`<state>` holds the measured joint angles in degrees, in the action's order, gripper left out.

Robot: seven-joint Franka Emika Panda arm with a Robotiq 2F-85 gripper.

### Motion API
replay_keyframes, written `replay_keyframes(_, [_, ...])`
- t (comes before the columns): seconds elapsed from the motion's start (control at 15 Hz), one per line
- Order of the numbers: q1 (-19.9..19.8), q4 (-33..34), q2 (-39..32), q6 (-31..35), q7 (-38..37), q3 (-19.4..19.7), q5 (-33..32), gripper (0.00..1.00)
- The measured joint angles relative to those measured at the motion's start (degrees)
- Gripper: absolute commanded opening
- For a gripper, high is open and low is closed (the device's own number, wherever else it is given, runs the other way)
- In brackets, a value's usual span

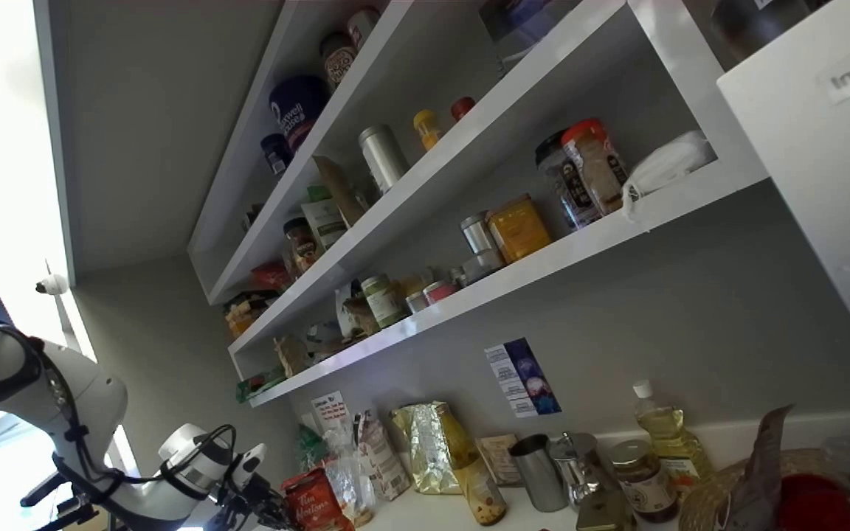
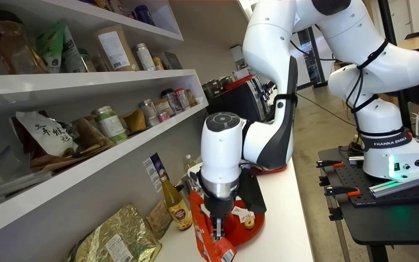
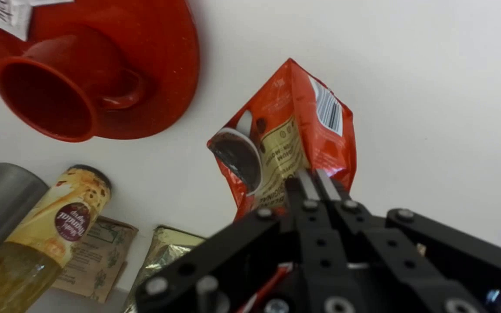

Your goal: Put the packet on the right side of the bottom shelf

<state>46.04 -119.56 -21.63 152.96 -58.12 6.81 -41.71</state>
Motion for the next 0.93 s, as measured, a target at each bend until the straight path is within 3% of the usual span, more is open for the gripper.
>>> replay_keyframes(0.27, [-4.6,-9.8,13.0,-5.5,0.8,-3.2,-0.9,0.01])
replay_keyframes(0.6, [-18.3,-18.9,27.9,-8.3,4.8,-8.5,0.1,0.01])
replay_keyframes(0.8, [-27.1,-23.1,35.5,-8.2,14.2,-9.4,4.7,0.01])
replay_keyframes(0.93, [-31.0,-25.2,39.6,-8.3,23.1,-7.2,8.4,0.01])
